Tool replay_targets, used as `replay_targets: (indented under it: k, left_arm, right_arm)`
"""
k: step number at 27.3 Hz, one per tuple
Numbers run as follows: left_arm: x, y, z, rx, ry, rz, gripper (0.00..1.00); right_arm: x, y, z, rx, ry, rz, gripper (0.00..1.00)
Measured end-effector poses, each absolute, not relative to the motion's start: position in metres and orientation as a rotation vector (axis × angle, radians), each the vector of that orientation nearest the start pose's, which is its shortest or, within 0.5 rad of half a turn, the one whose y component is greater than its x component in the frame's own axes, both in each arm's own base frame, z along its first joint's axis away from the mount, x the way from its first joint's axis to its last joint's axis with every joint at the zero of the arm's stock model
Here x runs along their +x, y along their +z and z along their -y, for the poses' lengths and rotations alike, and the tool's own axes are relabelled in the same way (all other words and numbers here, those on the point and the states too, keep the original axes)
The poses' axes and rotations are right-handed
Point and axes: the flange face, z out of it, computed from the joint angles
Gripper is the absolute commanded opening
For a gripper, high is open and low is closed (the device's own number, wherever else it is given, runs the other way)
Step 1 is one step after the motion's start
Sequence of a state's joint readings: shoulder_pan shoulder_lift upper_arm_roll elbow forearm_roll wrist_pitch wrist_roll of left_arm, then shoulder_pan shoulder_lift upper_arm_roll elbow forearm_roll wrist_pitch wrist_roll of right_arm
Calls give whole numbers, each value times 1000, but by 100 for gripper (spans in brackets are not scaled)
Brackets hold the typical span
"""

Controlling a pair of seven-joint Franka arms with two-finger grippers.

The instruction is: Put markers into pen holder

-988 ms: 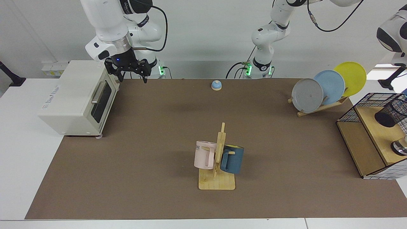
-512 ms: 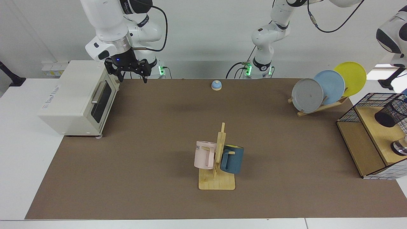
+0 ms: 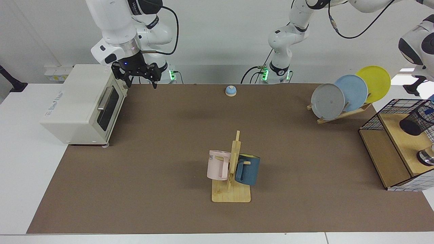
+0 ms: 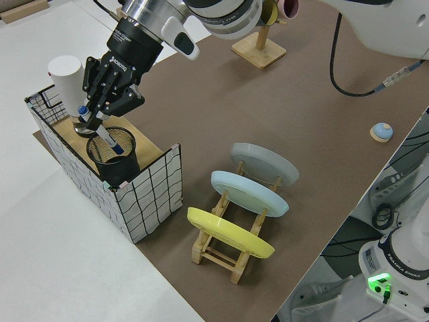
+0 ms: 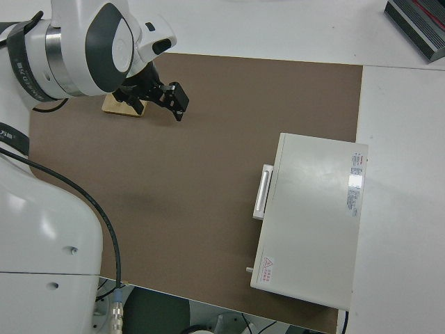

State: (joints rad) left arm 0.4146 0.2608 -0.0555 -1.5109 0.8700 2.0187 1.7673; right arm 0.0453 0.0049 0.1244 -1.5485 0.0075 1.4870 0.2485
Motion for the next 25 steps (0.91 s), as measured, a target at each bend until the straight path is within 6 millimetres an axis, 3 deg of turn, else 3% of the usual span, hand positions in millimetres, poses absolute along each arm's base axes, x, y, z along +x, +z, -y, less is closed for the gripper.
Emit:
replay_targets:
  k: [24, 25]
  left_arm:
    - [601, 516, -294, -1685, 666, -1892, 0]
    - [601, 516, -294, -1687, 662, -1893, 5]
  right_arm:
    - [539, 625, -93, -3143, 105, -123, 100]
    - [539, 625, -93, -3143, 105, -123, 100]
